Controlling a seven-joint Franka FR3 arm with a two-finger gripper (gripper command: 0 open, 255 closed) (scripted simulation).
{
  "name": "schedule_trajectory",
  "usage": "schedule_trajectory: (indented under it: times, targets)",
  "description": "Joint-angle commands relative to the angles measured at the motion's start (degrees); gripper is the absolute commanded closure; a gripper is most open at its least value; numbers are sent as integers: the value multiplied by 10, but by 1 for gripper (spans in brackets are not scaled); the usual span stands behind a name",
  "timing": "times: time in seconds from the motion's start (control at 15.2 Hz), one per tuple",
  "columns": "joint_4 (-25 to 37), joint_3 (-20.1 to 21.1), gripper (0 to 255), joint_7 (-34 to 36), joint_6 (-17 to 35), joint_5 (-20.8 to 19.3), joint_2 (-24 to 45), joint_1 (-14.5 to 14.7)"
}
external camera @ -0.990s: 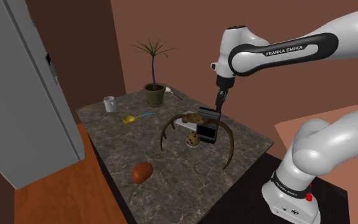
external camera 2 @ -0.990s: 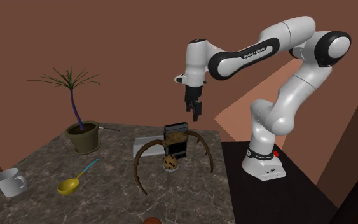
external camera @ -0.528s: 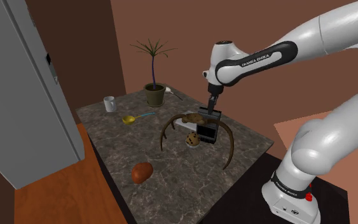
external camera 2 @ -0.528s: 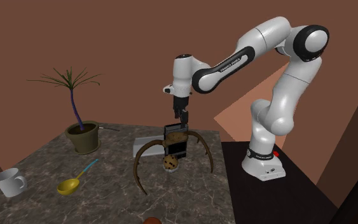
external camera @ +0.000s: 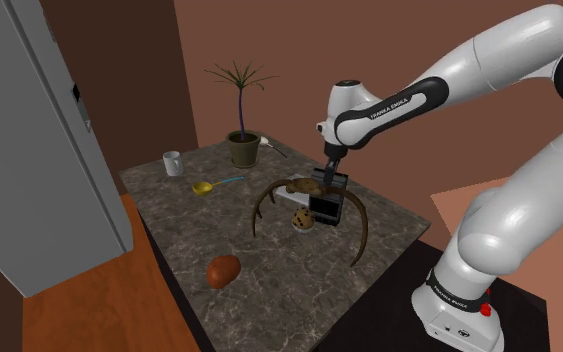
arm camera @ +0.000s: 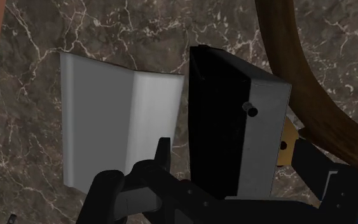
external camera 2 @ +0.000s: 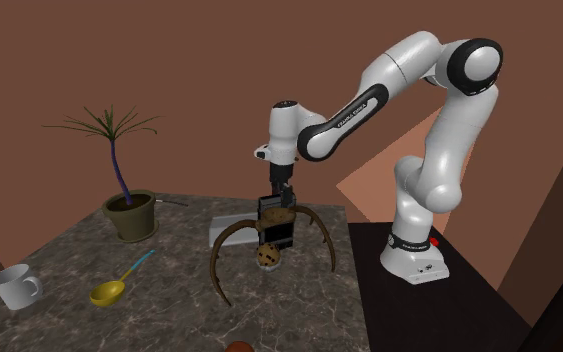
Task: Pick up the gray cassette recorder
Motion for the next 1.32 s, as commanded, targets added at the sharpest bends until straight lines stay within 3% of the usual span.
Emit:
schedule_trajectory:
  times: [0.0, 0.07, 0.13, 0.73, 1.25]
  targets:
    - [-4, 0, 0, 1, 12, -1, 8, 0]
    - [-4, 0, 0, 1, 12, -1, 8, 0]
    - [-3, -1, 255, 1, 12, -1, 8, 0]
    - [-4, 0, 255, 1, 12, -1, 8, 0]
    - [30, 2, 255, -5, -57, 4, -27, 1]
